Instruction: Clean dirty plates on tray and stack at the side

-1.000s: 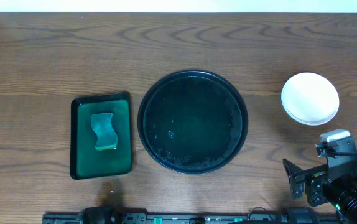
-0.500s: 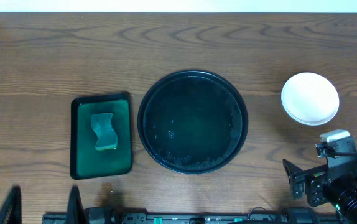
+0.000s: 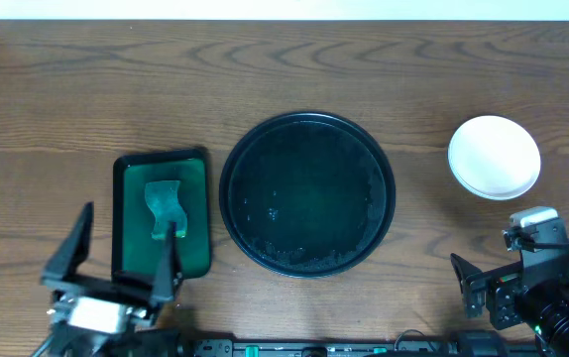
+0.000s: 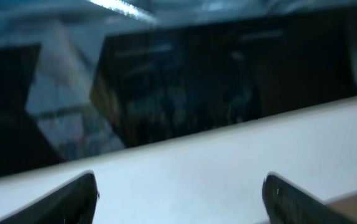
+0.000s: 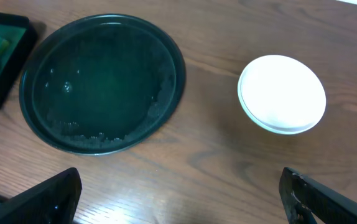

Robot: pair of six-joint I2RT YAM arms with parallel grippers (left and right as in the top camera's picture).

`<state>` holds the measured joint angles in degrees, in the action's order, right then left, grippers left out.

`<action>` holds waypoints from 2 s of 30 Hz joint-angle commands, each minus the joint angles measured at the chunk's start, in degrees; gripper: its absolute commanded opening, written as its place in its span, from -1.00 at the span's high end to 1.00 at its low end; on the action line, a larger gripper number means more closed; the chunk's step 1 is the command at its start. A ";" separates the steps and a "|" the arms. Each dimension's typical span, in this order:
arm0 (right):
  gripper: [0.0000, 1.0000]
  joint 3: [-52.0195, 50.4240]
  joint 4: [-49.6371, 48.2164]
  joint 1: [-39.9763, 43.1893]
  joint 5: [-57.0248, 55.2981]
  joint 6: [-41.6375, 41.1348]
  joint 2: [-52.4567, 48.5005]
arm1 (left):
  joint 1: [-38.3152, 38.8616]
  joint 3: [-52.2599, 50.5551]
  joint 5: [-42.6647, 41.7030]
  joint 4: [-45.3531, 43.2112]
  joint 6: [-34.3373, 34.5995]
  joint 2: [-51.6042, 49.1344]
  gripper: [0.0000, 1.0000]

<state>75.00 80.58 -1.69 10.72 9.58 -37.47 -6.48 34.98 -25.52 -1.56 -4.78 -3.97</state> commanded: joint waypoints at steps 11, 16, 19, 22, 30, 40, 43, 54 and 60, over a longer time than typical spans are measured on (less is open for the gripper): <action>-0.99 0.42 0.04 -0.87 0.07 0.76 0.09 | 1.88 -19.28 -2.56 -8.52 1.86 3.82 -0.70; -0.99 0.42 0.04 -0.87 0.07 0.79 0.09 | 2.34 -27.96 -2.56 -19.06 4.39 3.85 -0.70; -0.99 0.42 0.04 -0.87 0.09 0.79 0.09 | 2.34 -31.78 -2.56 -24.15 5.14 3.85 -0.70; -0.98 0.42 0.04 -0.87 0.07 0.79 0.09 | 2.34 -33.64 -2.54 -26.10 5.95 3.85 -0.70; -0.99 0.42 0.04 -0.87 0.07 0.79 0.09 | 2.34 -34.77 -0.85 -26.25 5.95 3.87 -0.70; -0.98 0.42 0.04 -0.87 0.07 0.76 0.09 | 2.34 -34.75 -0.57 3.04 7.78 3.87 -0.70; -0.99 0.42 0.04 -0.87 0.07 0.79 0.09 | 2.34 -34.77 3.08 4.04 12.02 3.87 -0.70; -0.98 0.42 0.04 -0.87 0.07 0.76 0.09 | 2.34 -34.77 16.61 4.57 26.67 3.87 -0.70; -0.99 0.42 0.04 -0.87 0.07 0.76 0.09 | 2.34 -34.77 20.59 5.35 28.04 3.87 -0.70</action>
<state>75.05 80.68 -1.69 10.72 9.72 -37.47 -4.38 1.32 -8.29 1.65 21.76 -0.62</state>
